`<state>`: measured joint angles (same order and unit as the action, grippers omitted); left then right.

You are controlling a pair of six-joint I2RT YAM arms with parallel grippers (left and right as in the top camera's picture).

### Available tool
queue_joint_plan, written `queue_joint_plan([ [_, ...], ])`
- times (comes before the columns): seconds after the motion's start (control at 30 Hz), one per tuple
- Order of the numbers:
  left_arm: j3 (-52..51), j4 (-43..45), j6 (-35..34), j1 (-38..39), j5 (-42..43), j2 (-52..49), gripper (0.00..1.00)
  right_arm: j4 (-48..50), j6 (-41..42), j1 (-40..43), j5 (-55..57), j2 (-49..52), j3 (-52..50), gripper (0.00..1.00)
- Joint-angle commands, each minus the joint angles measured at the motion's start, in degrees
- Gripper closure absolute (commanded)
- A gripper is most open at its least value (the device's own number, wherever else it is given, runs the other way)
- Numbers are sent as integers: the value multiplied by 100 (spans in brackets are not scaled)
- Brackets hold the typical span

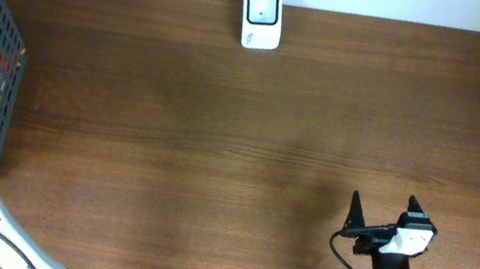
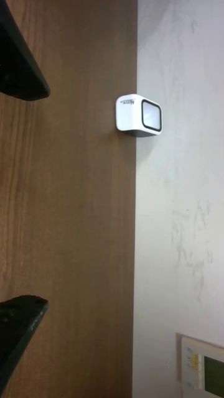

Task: Scan the item barcode
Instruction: 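Grasp the white wipes pack and place it on the table center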

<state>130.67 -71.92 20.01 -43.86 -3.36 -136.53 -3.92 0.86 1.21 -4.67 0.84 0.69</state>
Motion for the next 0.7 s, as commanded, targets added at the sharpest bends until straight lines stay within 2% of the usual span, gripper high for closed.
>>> queue_joint_plan([
  [0.0, 1060, -566, -807, -20, 39, -201, 100, -15, -2, 31, -72, -37, -37, 1],
  [0.17, 3897, -1602, -1989, -15, 203, -199, 100, -17, -2, 31, -72, -37, -37, 1],
  [0.23, 4916, -1775, -2234, -9, 901, -96, 100, -17, -2, 31, -72, -37, -37, 1],
  [0.33, 4911, -1585, -2347, 109, 1779, 614, 100, -17, -2, 31, -72, -37, -37, 1],
  [0.43, 4911, -1779, -2345, 549, 1926, 1115, 100, -17, -2, 31, -72, -37, -37, 1],
  [0.53, 4909, -2430, -2304, 1290, 1902, 1259, 100, -15, -2, 31, -72, -37, -37, 1],
  [0.6, 4118, -2479, -2258, 2448, 1950, 1185, 100, -17, -2, 31, -72, -37, -37, 1],
  [0.67, 3429, -2479, -2256, 3082, 1950, 1130, 100, -17, -2, 31, -72, -37, -37, 1],
])
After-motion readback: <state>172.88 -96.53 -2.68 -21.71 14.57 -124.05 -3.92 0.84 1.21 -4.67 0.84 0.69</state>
